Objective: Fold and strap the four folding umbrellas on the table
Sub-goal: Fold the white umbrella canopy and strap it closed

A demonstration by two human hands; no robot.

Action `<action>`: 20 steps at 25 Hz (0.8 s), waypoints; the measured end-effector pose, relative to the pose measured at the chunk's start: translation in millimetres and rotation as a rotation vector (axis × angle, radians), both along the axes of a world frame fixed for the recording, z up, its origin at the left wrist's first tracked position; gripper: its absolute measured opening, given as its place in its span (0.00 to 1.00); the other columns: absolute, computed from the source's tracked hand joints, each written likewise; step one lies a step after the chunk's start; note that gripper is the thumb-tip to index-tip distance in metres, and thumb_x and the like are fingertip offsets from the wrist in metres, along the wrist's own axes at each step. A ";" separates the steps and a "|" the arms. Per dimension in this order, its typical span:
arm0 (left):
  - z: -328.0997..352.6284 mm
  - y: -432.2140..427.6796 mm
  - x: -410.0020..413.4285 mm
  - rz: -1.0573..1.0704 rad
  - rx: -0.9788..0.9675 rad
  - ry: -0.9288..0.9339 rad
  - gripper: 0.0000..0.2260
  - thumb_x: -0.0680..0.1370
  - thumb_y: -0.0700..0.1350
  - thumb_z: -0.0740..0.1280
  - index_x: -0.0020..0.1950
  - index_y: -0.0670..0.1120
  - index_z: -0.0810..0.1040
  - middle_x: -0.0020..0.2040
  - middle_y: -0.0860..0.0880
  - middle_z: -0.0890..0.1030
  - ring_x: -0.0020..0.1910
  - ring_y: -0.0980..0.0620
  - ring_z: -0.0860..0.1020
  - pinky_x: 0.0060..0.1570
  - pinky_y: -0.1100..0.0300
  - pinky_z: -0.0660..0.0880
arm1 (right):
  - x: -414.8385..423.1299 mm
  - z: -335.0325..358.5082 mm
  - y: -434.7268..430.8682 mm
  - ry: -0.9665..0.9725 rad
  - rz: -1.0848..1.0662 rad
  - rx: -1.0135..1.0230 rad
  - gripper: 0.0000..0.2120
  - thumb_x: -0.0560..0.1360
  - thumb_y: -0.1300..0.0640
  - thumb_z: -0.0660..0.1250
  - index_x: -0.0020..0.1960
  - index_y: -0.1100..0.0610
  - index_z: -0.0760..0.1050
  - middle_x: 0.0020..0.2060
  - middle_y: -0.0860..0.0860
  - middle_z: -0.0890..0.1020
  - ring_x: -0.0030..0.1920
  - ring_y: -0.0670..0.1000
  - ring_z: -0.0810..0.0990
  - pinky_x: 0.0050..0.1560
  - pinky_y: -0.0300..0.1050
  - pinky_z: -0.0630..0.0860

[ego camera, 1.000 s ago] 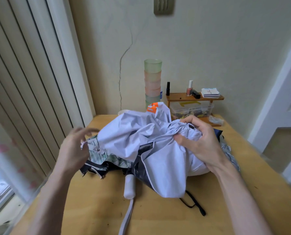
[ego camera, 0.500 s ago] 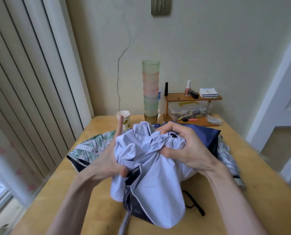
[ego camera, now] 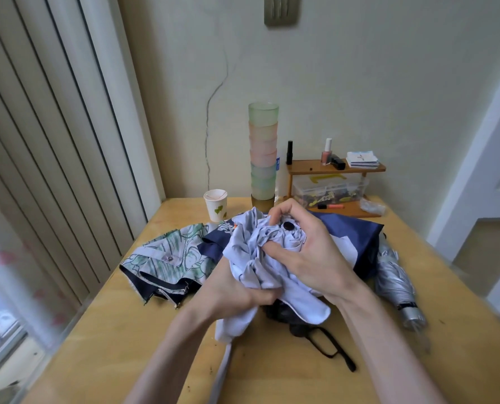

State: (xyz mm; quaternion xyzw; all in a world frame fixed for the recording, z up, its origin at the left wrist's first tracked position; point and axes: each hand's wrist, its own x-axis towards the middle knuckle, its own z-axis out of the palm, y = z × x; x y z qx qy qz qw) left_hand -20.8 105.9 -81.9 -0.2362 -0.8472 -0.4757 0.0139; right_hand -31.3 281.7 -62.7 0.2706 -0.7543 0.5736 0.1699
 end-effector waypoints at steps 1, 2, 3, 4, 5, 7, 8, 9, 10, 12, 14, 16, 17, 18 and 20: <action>-1.5 0.1 -1.0 0.022 0.023 -0.018 0.06 0.72 0.34 0.76 0.41 0.43 0.81 0.34 0.55 0.81 0.35 0.58 0.79 0.37 0.61 0.77 | 2.3 0.6 -3.3 -0.013 0.000 -0.015 0.14 0.76 0.71 0.73 0.54 0.58 0.73 0.48 0.47 0.79 0.53 0.47 0.79 0.59 0.40 0.73; -1.0 -0.2 -0.7 0.046 0.066 -0.043 0.06 0.73 0.33 0.76 0.41 0.42 0.82 0.33 0.54 0.81 0.34 0.58 0.79 0.36 0.61 0.76 | 5.5 3.3 -6.6 -0.044 0.011 -0.044 0.15 0.76 0.69 0.75 0.56 0.57 0.74 0.50 0.46 0.79 0.54 0.47 0.79 0.60 0.40 0.74; -1.1 -1.5 -0.9 0.068 0.126 -0.084 0.06 0.72 0.33 0.77 0.42 0.42 0.83 0.34 0.54 0.83 0.35 0.58 0.81 0.37 0.62 0.76 | 7.6 6.1 -8.4 -0.093 0.031 -0.078 0.18 0.76 0.66 0.77 0.60 0.55 0.74 0.53 0.45 0.80 0.57 0.46 0.80 0.61 0.40 0.74; -0.3 -4.1 -0.4 0.088 0.194 -0.137 0.07 0.71 0.34 0.78 0.43 0.43 0.84 0.36 0.53 0.85 0.37 0.57 0.83 0.39 0.62 0.78 | 9.5 8.4 -7.9 -0.131 0.037 -0.075 0.24 0.75 0.61 0.80 0.66 0.51 0.73 0.58 0.43 0.79 0.62 0.44 0.80 0.63 0.39 0.74; 0.6 -6.7 -0.6 0.108 0.269 -0.183 0.08 0.69 0.36 0.79 0.45 0.44 0.85 0.39 0.51 0.87 0.39 0.55 0.85 0.41 0.60 0.80 | 8.4 8.6 -5.5 -0.142 0.010 -0.018 0.34 0.71 0.54 0.83 0.72 0.46 0.71 0.64 0.41 0.77 0.67 0.41 0.77 0.67 0.39 0.73; 3.6 -11.1 -0.9 0.147 0.339 -0.239 0.09 0.65 0.44 0.78 0.43 0.45 0.86 0.37 0.52 0.87 0.39 0.54 0.86 0.39 0.60 0.81 | 7.1 9.3 -3.9 -0.159 -0.056 0.164 0.55 0.63 0.40 0.86 0.81 0.37 0.58 0.76 0.37 0.67 0.77 0.37 0.66 0.76 0.43 0.67; 9.0 -11.2 1.9 0.139 0.311 -0.234 0.06 0.67 0.45 0.78 0.40 0.47 0.84 0.33 0.56 0.85 0.34 0.60 0.83 0.35 0.66 0.77 | 7.1 7.8 -7.7 -0.178 -0.052 0.199 0.63 0.59 0.37 0.87 0.83 0.35 0.51 0.79 0.36 0.63 0.79 0.36 0.61 0.79 0.45 0.64; 12.3 -9.5 4.3 0.078 0.229 -0.204 0.07 0.71 0.44 0.77 0.38 0.51 0.81 0.29 0.61 0.81 0.30 0.66 0.79 0.32 0.71 0.73 | 7.1 5.1 -13.2 -0.198 -0.045 0.183 0.67 0.58 0.36 0.87 0.84 0.34 0.46 0.80 0.36 0.62 0.79 0.35 0.60 0.80 0.45 0.62; 15.0 -5.6 7.2 0.031 0.126 -0.184 0.12 0.75 0.40 0.76 0.37 0.53 0.78 0.26 0.63 0.78 0.27 0.67 0.76 0.30 0.73 0.69 | 7.5 2.7 -19.7 -0.207 -0.064 0.156 0.68 0.57 0.37 0.87 0.84 0.34 0.45 0.79 0.36 0.64 0.79 0.34 0.61 0.79 0.43 0.62; 21.0 1.3 10.5 -0.016 0.005 -0.191 0.17 0.78 0.32 0.71 0.35 0.51 0.75 0.23 0.62 0.75 0.23 0.65 0.72 0.29 0.70 0.67 | 10.0 -0.3 -31.0 -0.203 -0.150 0.094 0.63 0.60 0.41 0.87 0.83 0.34 0.51 0.75 0.37 0.69 0.75 0.34 0.65 0.74 0.37 0.65; 21.4 3.2 8.3 -0.059 0.010 -0.136 0.18 0.75 0.29 0.70 0.45 0.54 0.77 0.34 0.62 0.81 0.31 0.67 0.77 0.36 0.72 0.71 | 8.2 -1.1 -32.1 -0.202 -0.196 0.006 0.50 0.65 0.50 0.87 0.79 0.37 0.64 0.70 0.37 0.75 0.70 0.33 0.70 0.69 0.33 0.69; 14.8 6.4 8.1 -0.057 0.071 -0.086 0.30 0.71 0.35 0.77 0.60 0.64 0.69 0.56 0.61 0.81 0.52 0.71 0.79 0.50 0.74 0.73 | 3.5 -0.7 -24.3 -0.177 -0.193 -0.101 0.35 0.68 0.59 0.85 0.71 0.44 0.76 0.62 0.40 0.82 0.65 0.36 0.78 0.63 0.34 0.74; 10.7 10.1 10.1 -0.032 0.105 -0.059 0.38 0.69 0.41 0.81 0.64 0.67 0.61 0.65 0.61 0.76 0.61 0.72 0.76 0.56 0.75 0.71 | 1.6 -0.1 -19.7 -0.159 -0.185 -0.148 0.30 0.69 0.62 0.84 0.66 0.47 0.80 0.58 0.43 0.85 0.62 0.41 0.81 0.61 0.37 0.77; 4.8 12.8 10.6 -0.001 0.115 -0.045 0.44 0.66 0.47 0.84 0.65 0.69 0.55 0.69 0.63 0.70 0.67 0.74 0.71 0.59 0.76 0.70 | 0.1 1.1 -16.3 -0.147 -0.172 -0.185 0.25 0.70 0.65 0.83 0.63 0.50 0.82 0.55 0.45 0.86 0.59 0.45 0.84 0.59 0.41 0.80; -3.3 20.1 14.4 0.058 0.144 -0.034 0.50 0.61 0.54 0.85 0.69 0.63 0.53 0.69 0.66 0.66 0.67 0.78 0.68 0.61 0.76 0.71 | -0.9 2.6 -12.3 -0.158 -0.126 -0.237 0.21 0.71 0.67 0.81 0.60 0.53 0.83 0.52 0.47 0.88 0.55 0.48 0.87 0.54 0.44 0.83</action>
